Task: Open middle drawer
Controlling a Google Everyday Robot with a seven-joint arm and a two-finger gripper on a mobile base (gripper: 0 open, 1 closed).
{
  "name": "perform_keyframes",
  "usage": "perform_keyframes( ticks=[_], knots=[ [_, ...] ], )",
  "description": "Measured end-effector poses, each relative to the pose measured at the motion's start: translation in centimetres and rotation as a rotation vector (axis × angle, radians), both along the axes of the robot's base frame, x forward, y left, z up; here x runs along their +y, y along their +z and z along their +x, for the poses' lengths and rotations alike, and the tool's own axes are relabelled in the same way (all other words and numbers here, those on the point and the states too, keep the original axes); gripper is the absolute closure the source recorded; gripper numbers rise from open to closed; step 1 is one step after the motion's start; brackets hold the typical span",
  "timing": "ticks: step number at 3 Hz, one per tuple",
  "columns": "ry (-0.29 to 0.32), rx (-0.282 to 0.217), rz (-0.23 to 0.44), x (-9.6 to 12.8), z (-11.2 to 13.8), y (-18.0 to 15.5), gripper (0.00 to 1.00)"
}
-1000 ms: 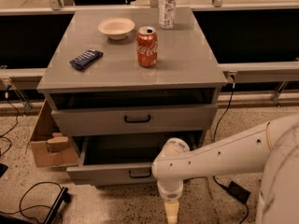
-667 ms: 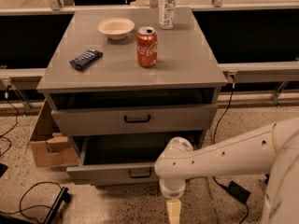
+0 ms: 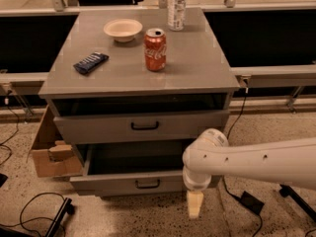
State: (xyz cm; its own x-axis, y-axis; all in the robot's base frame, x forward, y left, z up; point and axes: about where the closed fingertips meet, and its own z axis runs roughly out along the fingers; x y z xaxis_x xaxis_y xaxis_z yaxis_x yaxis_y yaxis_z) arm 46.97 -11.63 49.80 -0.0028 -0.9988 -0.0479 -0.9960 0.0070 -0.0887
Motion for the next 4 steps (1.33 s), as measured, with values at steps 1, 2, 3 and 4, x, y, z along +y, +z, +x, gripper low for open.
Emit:
perform_keyframes(
  ticks=[1,2,3,4],
  knots=[
    [-0.033,-0.023,0.027,-1.0,2.6,0.0,0.0],
    [-0.055,-0.018,0.035,-1.2,4.2,-1.8,0.0],
    [-0.066,0.001,0.009,-0.7,5.0,-4.1,0.0],
    [-0.082,0.014,-0.012,-0.4,5.7,-6.3,0.0]
  ],
)
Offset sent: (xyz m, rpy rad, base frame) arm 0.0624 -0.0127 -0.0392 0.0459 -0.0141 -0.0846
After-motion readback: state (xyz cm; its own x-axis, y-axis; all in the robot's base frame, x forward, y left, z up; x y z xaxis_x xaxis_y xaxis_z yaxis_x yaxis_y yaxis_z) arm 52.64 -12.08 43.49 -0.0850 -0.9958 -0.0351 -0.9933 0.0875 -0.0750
